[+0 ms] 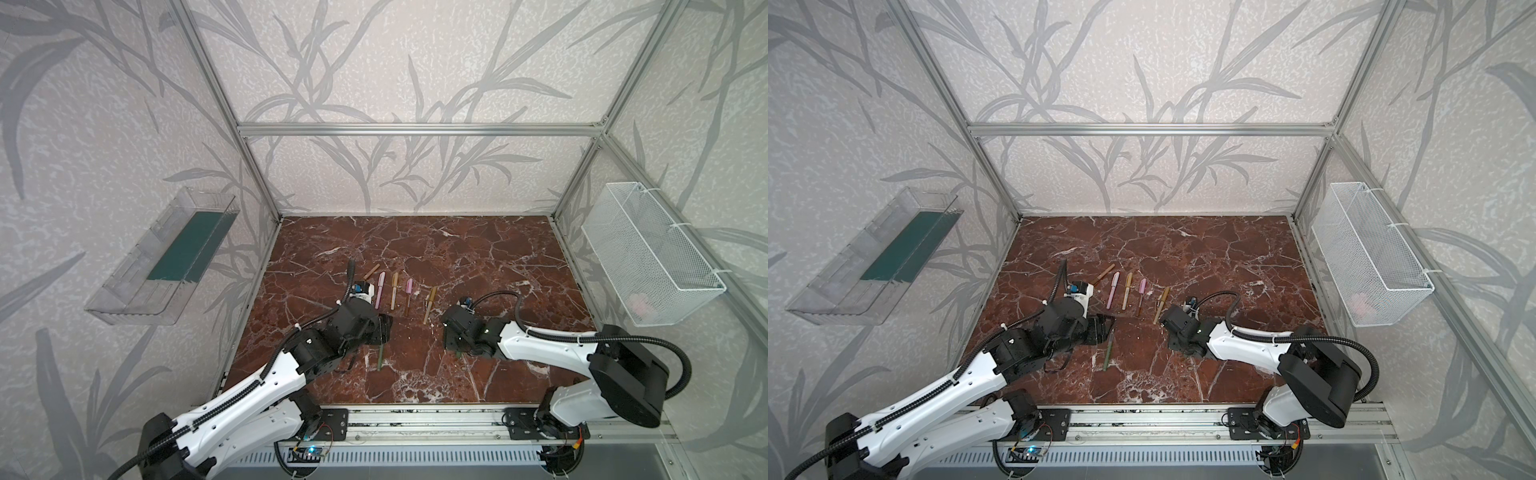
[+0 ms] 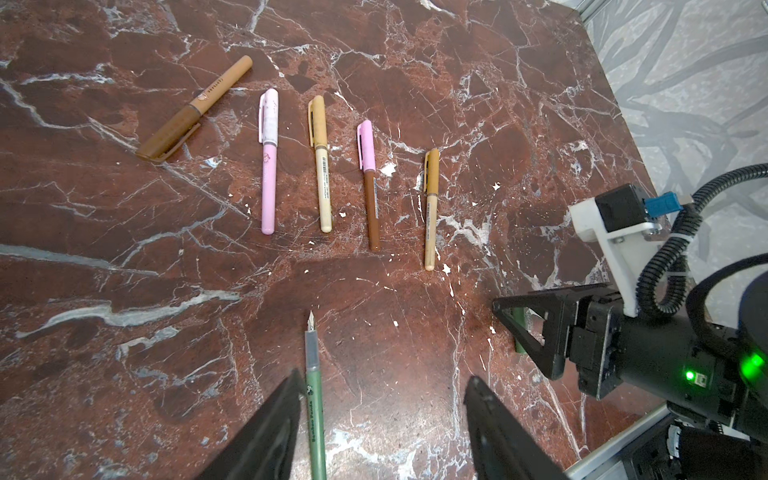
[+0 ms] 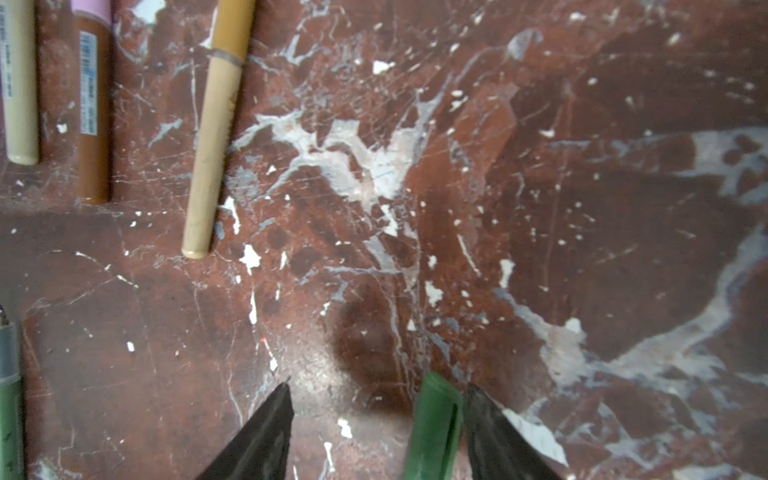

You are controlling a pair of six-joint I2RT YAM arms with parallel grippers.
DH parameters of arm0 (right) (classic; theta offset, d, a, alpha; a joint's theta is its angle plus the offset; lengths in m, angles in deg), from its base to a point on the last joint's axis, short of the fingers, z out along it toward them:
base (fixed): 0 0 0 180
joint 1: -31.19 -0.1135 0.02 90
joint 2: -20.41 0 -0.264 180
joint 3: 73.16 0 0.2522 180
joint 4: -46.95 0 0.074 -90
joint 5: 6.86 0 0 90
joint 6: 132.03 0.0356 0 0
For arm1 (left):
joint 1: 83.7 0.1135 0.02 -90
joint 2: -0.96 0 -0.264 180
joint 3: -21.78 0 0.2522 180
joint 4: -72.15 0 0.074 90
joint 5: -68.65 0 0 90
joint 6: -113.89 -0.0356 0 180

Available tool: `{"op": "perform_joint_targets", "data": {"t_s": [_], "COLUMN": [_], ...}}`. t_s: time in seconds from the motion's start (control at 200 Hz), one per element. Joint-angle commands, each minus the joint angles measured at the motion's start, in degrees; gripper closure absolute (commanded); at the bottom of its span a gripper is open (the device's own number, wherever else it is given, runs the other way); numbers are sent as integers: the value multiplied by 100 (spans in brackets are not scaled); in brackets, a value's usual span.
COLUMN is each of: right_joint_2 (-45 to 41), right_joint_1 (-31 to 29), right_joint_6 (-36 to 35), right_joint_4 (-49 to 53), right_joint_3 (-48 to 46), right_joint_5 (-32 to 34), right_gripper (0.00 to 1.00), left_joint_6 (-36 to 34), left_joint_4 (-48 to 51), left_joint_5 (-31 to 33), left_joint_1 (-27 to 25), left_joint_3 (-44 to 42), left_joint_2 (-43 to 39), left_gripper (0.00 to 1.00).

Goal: Insert the pens into the pen caps
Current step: 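Grasp the green pen with the left gripper while the right grasps the green cap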

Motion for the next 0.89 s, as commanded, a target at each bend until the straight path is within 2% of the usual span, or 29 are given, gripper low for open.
{"op": "perform_joint_targets", "data": {"t_s": [0.0,0.12,0.215,0.275,0.325,0.385,0.435,0.625,0.89], "right_joint_2": [68,189,324,361,431,570,702,945,1073], "right_joint_1": [-140,-547,-636,-643,-644,-644,-646,-644,-609], "right_joint_6": [-193,-128,-66,-79,-98,-109,-91,-76,-157], "right_joint_4": [662,1269,1420,1318,1240,1251,1299,1059,956], "right_joint_3": [134,427,468,384,331,350,387,344,406], "right_joint_5": [158,646,707,689,661,646,637,531,422], "right_gripper": [35,35,37,43,52,55,63,68,94], "left_joint_6": [-11,-20,-16,-14,-11,6,23,35,41], "left_joint_4": [74,68,43,26,29,39,42,53,74], "left_joint_5": [129,149,154,133,148,151,154,162,141], "left_joint_1": [23,23,23,22,23,23,22,20,19], "left_joint_3": [82,76,75,62,50,40,22,-9,-73], "left_joint_2": [22,34,51,47,46,33,10,-54,-113], "left_gripper": [36,36,36,36,36,36,36,36,36]}}
